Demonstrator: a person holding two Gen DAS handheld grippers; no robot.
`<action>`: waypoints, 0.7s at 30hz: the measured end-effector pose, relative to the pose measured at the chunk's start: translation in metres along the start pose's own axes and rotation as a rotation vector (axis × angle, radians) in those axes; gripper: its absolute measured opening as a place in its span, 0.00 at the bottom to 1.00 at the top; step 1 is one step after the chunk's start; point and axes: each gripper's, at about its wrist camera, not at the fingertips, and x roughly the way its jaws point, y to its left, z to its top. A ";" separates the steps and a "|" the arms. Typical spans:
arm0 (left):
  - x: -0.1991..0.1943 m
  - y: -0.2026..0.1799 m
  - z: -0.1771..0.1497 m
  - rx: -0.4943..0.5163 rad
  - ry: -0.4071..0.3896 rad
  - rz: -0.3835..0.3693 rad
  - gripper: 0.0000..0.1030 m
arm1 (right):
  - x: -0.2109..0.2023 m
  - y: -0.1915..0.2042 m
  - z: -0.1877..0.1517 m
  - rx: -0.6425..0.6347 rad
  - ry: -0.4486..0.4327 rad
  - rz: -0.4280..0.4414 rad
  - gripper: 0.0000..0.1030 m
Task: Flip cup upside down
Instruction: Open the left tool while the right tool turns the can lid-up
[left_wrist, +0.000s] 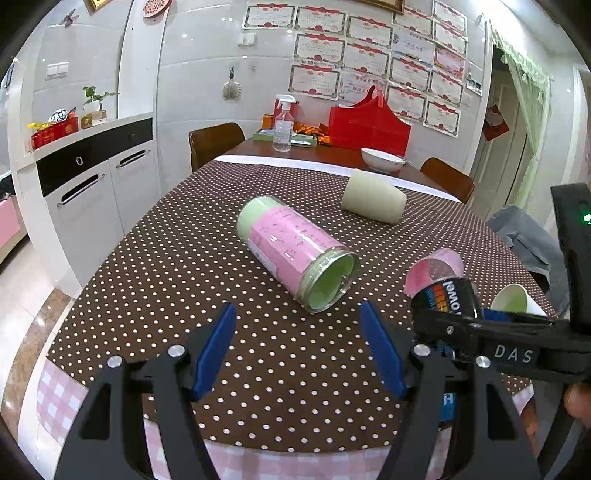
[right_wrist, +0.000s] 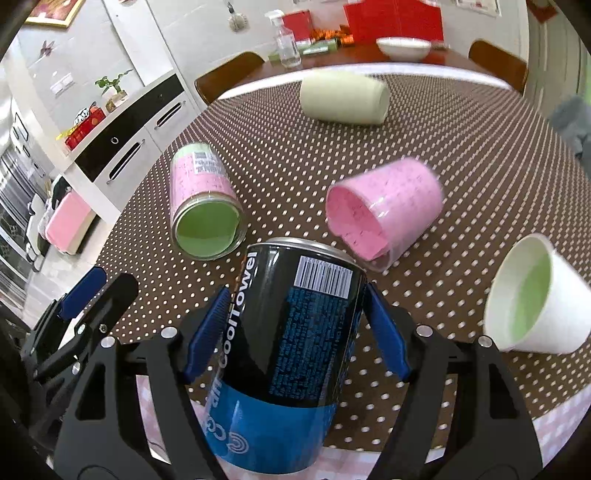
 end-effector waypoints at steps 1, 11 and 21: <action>0.000 -0.001 0.000 -0.001 0.004 -0.006 0.67 | -0.002 0.000 0.000 -0.010 -0.016 -0.006 0.70; 0.000 -0.006 0.000 -0.002 0.000 -0.020 0.67 | -0.021 0.010 0.001 -0.143 -0.185 -0.102 0.68; 0.000 -0.010 -0.003 -0.002 0.003 -0.024 0.67 | -0.030 0.013 -0.015 -0.205 -0.294 -0.128 0.68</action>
